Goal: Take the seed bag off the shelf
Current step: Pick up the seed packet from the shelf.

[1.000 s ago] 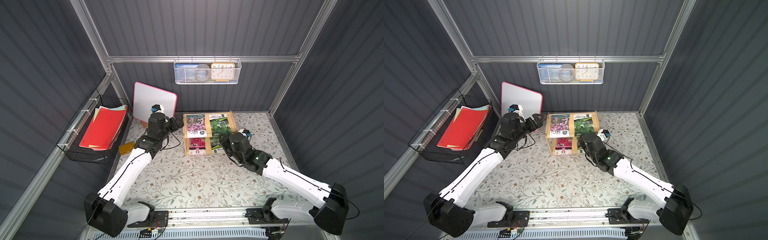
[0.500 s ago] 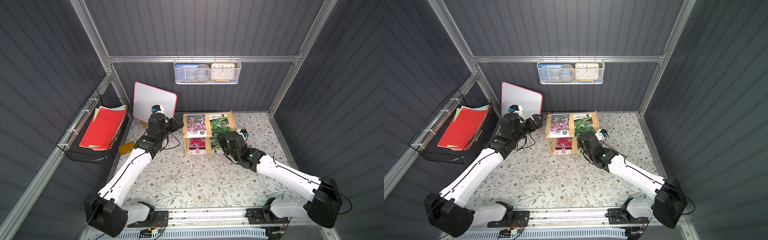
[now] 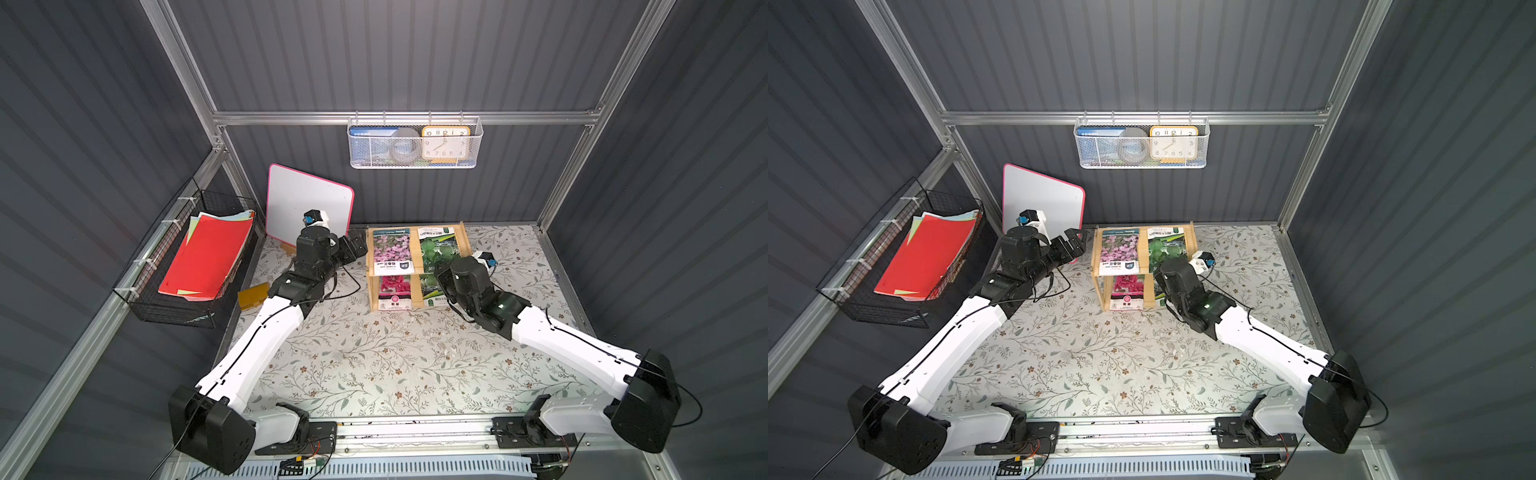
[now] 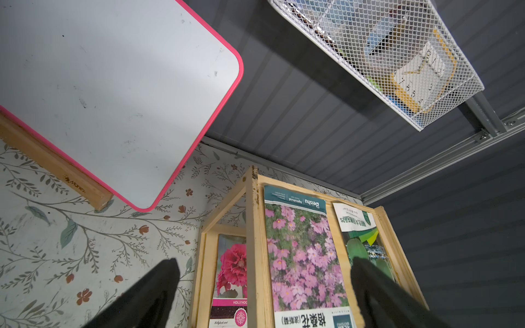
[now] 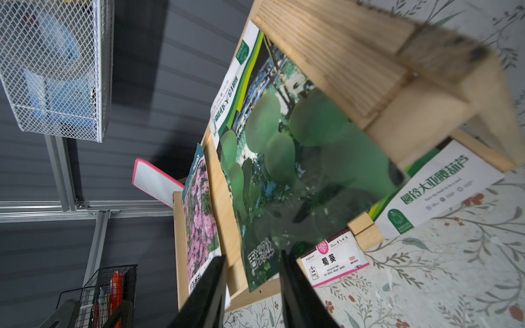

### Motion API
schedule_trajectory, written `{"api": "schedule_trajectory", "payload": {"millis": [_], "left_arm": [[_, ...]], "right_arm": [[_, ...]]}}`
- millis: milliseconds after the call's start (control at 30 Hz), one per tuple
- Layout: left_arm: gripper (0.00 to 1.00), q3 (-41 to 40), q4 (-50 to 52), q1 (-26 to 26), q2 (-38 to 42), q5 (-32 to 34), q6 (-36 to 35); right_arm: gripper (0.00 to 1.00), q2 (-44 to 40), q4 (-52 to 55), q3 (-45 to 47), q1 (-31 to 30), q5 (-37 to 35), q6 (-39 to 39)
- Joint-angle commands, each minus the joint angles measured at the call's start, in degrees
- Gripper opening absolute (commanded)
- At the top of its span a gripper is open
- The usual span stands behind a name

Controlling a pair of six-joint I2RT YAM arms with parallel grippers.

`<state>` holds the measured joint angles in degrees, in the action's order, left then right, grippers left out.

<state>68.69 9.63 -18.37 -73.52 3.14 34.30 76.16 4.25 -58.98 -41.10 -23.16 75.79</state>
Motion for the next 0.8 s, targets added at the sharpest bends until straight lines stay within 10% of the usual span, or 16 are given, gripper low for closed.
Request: {"api": "schedule_trajectory", "payload": {"millis": [0,767], "left_arm": [[1.00,-0.9,-0.8,0.4,0.5,-0.7,-1.4],[1.00,-0.2,-1.3,0.4,0.4,-2.5,-1.1]], "right_arm": [[0.36,0.3,-0.7,-0.2,0.2,0.0,-0.5],[0.36,-2.2,0.4,1.7,0.1,3.6,0.7]]}}
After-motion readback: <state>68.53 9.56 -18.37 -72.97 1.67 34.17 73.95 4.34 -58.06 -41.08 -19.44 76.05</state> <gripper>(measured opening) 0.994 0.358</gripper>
